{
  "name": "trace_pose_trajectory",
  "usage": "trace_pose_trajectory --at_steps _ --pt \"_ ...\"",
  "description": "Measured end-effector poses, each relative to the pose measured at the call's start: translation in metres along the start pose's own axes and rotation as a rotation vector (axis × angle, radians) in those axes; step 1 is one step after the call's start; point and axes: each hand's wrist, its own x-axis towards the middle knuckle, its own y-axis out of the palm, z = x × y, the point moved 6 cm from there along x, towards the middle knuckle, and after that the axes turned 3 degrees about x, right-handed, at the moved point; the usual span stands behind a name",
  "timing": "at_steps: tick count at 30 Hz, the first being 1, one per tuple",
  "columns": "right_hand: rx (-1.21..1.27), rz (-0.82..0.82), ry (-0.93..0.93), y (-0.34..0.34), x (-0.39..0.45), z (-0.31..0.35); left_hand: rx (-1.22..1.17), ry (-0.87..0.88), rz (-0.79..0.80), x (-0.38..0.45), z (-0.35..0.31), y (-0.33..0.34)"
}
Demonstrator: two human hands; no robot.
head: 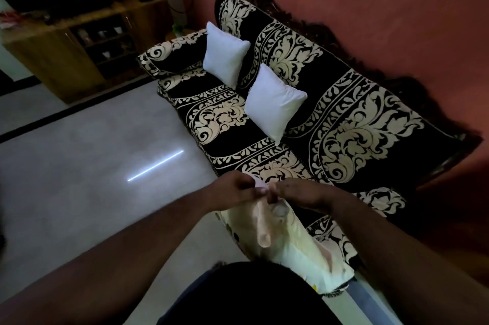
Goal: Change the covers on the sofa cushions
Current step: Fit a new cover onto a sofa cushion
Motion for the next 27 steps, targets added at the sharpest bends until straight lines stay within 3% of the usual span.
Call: trace_pose_trajectory --at_steps 5,8,12,15,20,24,27 --pt "-0.307 -0.009 -0.082 0.024 0.017 0.006 0.149 -0.019 -0.019 0.013 -0.009 0.005" --pt "-0.209 -0.017 -0.007 0.027 0.018 -0.009 0.234 0.014 -0.022 0.019 -0.016 0.012" --pt "0.266 -0.223 -0.104 0.013 0.017 -0.012 0.107 -0.071 -0.176 0.029 -0.002 -0.014" --pt "0.191 -0.184 -0.092 0.020 0.016 -0.007 0.193 -0.066 -0.083 0.030 -0.004 -0.015" --pt "0.121 -0.106 -0.003 0.017 0.011 -0.015 0.413 -0.049 -0.063 0.039 -0.024 0.009" --pt "-0.011 -0.298 0.029 -0.017 -0.027 -0.035 0.446 0.107 0.031 0.064 -0.068 0.026" --pt "-0.165 -0.424 -0.009 -0.057 -0.074 -0.059 0.469 0.213 0.195 0.089 -0.086 0.037"
